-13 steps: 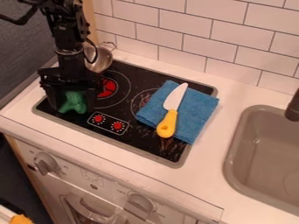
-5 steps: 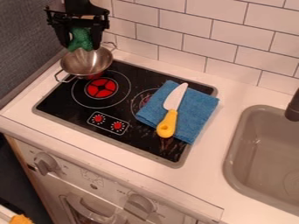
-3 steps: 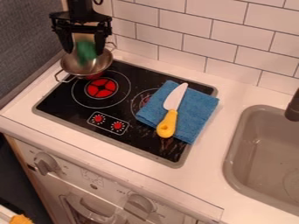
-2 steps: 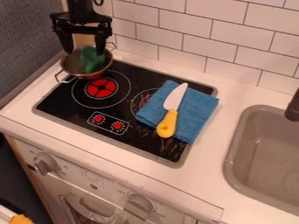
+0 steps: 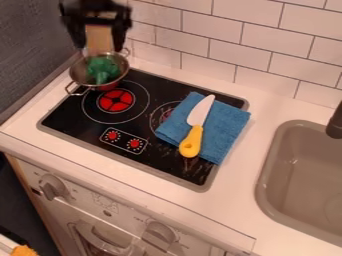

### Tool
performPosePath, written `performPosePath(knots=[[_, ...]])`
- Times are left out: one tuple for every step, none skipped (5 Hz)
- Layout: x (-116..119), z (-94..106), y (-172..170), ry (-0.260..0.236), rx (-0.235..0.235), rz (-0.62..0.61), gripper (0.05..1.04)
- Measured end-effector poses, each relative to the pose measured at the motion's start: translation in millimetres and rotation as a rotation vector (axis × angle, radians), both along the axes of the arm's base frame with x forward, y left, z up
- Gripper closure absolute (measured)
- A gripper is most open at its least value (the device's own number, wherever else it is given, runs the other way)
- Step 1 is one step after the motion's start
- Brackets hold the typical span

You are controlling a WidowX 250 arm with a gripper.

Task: Put the broccoli to the pan

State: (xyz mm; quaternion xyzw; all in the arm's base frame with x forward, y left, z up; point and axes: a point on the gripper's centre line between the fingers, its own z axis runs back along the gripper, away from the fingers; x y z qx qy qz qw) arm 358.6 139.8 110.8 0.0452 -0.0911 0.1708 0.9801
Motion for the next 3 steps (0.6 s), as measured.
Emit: performPosePath(knots=[[-15.6,1.7,-29.5,-0.018,-0.036,-0.084,0.083],[-26.2,-7.3,-50.9,0.005,-0.053,-0.149,0.083],[-31.2,-15.4,-69.3,0.022,-0.069,-0.208,0.083]])
